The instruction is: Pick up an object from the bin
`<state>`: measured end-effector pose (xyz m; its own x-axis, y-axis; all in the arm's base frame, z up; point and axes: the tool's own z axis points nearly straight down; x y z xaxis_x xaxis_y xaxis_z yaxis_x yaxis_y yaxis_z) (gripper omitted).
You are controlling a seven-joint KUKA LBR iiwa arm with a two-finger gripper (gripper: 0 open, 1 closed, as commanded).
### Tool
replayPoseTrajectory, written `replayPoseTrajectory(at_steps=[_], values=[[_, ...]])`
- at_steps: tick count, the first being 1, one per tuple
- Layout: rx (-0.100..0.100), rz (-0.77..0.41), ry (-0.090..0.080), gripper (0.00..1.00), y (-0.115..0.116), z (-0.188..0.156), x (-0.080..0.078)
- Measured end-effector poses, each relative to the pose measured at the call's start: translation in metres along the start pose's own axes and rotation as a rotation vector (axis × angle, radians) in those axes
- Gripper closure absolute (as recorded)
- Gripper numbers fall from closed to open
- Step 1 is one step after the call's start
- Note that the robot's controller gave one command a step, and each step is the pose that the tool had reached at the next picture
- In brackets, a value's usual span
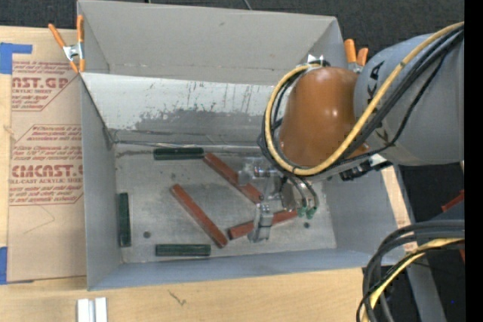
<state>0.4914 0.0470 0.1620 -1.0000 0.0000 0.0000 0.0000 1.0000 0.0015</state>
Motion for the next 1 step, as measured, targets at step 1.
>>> replayPoseTrajectory(at_steps=[1], values=[[0.0, 0.0, 0.0, 0.0, 0.0, 0.0, 0.0]])
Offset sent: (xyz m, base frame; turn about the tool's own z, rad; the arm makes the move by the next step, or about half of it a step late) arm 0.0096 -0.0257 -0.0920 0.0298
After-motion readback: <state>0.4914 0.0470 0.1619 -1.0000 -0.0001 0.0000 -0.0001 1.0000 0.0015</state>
